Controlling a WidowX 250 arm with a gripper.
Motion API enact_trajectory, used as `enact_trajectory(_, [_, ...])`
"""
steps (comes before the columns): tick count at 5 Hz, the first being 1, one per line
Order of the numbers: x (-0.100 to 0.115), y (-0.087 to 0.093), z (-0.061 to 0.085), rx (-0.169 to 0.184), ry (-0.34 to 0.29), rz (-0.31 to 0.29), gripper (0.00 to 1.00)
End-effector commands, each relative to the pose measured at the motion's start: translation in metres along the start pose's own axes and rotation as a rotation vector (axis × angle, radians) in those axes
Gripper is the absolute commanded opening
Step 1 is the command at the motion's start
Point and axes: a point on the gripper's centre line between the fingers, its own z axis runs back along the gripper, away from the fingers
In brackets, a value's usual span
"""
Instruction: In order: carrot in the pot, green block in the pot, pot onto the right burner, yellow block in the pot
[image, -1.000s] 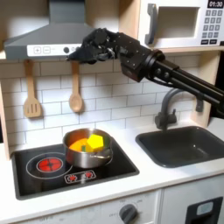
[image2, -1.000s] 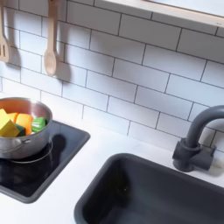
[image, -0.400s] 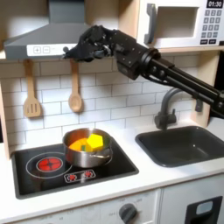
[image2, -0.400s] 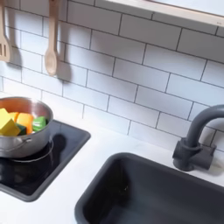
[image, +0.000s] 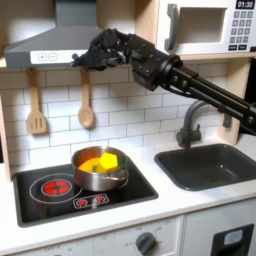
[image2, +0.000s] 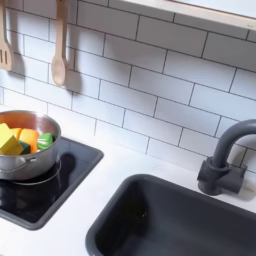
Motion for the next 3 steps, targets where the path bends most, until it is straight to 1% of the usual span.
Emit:
enact_trajectory(1, [-0.008, -0.005, 0.02, 0.009, 0.024, -0.011, 0.0])
enact_trajectory(2, [-0.014, -0.021, 0.021, -0.017, 0.029, -0.022, 0.0])
enact_trajectory(3, [-0.016, -0.034, 0.026, -0.051, 0.017, -0.042, 0.0])
